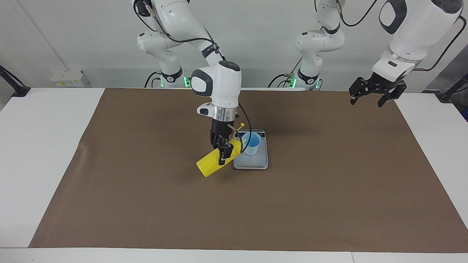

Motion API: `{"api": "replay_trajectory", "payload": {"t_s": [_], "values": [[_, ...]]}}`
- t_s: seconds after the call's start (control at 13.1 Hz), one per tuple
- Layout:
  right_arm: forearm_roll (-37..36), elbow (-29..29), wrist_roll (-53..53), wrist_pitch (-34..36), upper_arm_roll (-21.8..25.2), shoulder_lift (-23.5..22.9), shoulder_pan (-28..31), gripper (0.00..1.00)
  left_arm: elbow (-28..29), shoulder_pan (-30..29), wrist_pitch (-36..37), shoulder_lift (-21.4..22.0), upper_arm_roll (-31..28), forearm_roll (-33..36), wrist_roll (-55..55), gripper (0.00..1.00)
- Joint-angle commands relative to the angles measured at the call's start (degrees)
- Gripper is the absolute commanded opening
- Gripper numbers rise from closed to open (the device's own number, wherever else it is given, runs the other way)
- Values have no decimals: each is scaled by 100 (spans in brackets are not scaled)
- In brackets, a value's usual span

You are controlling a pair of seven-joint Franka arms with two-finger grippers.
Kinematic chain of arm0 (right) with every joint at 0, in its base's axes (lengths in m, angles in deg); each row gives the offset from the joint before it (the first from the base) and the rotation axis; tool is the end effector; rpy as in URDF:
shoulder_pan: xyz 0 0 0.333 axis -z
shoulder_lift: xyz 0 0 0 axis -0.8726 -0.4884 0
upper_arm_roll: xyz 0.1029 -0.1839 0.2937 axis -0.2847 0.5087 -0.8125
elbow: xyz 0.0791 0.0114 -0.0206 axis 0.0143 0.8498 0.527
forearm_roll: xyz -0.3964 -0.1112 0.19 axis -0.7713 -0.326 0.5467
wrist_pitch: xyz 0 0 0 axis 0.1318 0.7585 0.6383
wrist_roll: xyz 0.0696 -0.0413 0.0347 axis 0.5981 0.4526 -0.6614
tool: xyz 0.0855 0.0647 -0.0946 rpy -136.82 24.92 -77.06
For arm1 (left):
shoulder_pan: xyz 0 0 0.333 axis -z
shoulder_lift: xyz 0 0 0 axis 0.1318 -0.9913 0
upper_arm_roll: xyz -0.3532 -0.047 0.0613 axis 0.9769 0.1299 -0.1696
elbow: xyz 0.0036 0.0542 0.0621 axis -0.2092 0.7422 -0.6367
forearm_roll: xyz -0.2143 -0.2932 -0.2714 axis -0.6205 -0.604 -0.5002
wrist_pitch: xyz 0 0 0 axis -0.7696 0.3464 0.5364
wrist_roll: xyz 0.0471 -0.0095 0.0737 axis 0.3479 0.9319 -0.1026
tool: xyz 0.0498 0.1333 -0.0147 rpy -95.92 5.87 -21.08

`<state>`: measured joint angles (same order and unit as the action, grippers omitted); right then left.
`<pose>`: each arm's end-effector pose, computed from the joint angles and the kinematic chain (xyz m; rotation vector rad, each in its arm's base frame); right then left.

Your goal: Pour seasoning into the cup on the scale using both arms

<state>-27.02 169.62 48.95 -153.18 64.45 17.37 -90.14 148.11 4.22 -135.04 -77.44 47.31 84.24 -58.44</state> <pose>0.6587 0.3552 0.3890 -2.4953 1.4448 -0.8460 0.5988 -0.0440 0.6197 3.1151 -0.2311 -0.0128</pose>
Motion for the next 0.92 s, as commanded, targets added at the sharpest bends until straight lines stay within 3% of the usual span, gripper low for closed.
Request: {"api": "replay_trajectory", "payload": {"t_s": [0.0, 0.84], "values": [[-800, -117, 147, 104, 7, 18, -68, 0, 145, -77, -22, 134, -3, -65, -26, 100], [-3226, 129, 349, 52, -20, 106, -464, 0, 145, -78, -22, 134, -3, -65, -26, 100]]}}
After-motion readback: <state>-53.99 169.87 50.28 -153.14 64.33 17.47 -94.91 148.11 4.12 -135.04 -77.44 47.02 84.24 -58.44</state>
